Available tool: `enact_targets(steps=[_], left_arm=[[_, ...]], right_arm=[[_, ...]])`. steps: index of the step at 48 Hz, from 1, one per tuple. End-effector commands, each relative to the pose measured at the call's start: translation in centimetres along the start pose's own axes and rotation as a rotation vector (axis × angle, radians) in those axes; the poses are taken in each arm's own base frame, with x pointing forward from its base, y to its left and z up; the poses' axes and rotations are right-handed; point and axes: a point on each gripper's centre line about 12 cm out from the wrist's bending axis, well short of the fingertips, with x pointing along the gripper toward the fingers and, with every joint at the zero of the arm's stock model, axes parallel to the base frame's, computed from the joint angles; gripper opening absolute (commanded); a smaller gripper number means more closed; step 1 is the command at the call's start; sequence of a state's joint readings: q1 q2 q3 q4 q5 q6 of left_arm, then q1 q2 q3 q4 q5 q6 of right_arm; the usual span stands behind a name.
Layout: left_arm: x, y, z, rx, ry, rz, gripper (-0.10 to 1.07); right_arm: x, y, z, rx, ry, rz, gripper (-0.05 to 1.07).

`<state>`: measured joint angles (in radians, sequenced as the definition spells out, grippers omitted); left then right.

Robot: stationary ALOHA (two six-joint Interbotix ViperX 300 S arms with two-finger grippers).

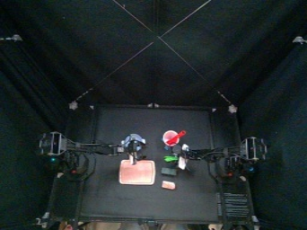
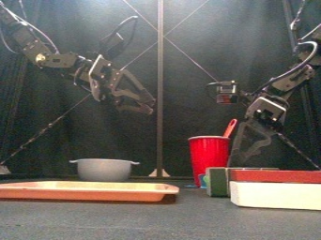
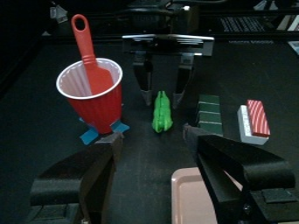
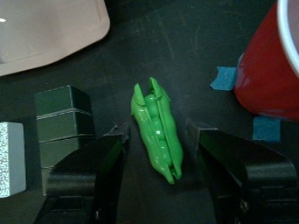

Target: Grab green sushi roll

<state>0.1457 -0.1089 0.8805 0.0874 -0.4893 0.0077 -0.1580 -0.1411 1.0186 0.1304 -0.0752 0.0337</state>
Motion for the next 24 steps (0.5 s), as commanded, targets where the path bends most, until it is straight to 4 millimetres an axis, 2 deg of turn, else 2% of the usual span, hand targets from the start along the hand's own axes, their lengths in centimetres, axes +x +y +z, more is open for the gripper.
enact_targets(steps=[1, 15, 24], left_arm=[[0.0, 0.2, 0.7, 0.0, -0.026, 0.005, 0.93], [-0.3, 0.1, 0.6, -0.001, -0.023, 0.004, 0.93], [-0.3, 0.1, 0.6, 0.0, -0.023, 0.003, 0.93]], right_arm=[[-0.4, 0.5, 1.4, -0.002, -0.046, 0.013, 0.88], [-1.4, 2.4, 3.7, 0.046, -0.058, 0.063, 0.88], [-1.6, 4.0, 4.3, 0.082, -0.002, 0.105, 0.88]])
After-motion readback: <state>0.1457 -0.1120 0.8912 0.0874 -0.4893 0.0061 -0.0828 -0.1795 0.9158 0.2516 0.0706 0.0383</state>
